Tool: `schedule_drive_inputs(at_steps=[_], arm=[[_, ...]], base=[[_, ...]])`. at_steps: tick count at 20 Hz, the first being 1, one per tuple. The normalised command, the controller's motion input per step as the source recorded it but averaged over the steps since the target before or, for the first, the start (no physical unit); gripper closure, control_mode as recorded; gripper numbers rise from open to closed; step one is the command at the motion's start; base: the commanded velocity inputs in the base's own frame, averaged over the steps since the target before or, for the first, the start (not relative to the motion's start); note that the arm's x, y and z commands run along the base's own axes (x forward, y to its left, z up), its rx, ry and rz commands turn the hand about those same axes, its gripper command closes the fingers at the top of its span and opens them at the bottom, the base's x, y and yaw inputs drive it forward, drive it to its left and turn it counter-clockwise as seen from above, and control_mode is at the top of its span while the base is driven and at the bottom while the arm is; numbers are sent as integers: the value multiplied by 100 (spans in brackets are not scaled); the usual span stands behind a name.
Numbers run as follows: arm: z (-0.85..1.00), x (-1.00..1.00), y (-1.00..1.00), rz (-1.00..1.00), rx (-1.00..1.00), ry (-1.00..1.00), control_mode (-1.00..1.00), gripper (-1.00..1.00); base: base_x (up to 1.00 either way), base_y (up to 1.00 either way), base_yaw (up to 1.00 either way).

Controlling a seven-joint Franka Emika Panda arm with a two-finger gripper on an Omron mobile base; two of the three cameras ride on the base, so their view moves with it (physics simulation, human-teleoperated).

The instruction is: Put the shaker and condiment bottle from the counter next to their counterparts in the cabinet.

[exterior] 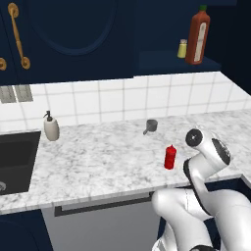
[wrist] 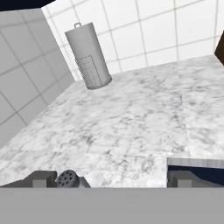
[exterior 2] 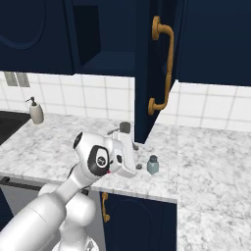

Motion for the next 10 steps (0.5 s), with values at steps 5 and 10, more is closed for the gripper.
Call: schedule_drive_inputs(at_steps=[5,10], arm=[[-9,4,14,0,0,5,-100,-100],[-27,17,8,1,-4,13,-100,-100]], base=[[0,0,0],[0,0,0]])
